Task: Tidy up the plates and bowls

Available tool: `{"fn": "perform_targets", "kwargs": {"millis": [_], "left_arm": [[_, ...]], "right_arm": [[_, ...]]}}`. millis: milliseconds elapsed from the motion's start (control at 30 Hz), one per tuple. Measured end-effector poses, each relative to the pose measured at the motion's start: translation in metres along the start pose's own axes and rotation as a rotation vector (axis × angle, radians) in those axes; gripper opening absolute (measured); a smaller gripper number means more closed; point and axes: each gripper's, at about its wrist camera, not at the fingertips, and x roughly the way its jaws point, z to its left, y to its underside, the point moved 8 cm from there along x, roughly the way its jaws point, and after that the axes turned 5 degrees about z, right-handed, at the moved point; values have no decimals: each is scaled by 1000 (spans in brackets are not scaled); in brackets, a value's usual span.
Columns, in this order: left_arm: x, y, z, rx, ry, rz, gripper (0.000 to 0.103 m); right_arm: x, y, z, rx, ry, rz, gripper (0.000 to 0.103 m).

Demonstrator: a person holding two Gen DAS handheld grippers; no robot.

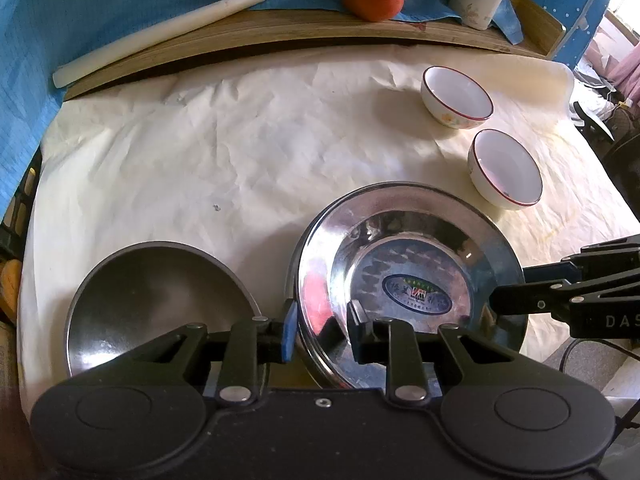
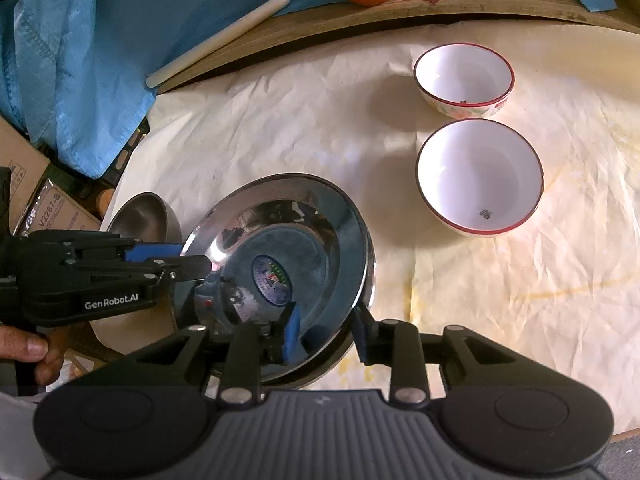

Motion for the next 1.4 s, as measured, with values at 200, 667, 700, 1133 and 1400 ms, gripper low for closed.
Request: {"fn": "perform_targets", "kwargs": {"millis": [200,667,700,1133,1400], "left_arm": [[-1,-1,1,-2,4,-6,29],[-23,-14,30,-143,32,-110,61],[-24,-13,34,-156,32,-113,61],[-38,-16,54,-223,46,-178,78],[-52,-8,76,-292,35,-214,84]], "right_arm": [[0,-1,-2,11,14,0,41],[2,-4,0,13,4,-5,69],[3,-6,0,10,3,-4,73],[6,-15,11,-15,9,-20,93],[-6,-23,25,-68,30,-88,96]]}}
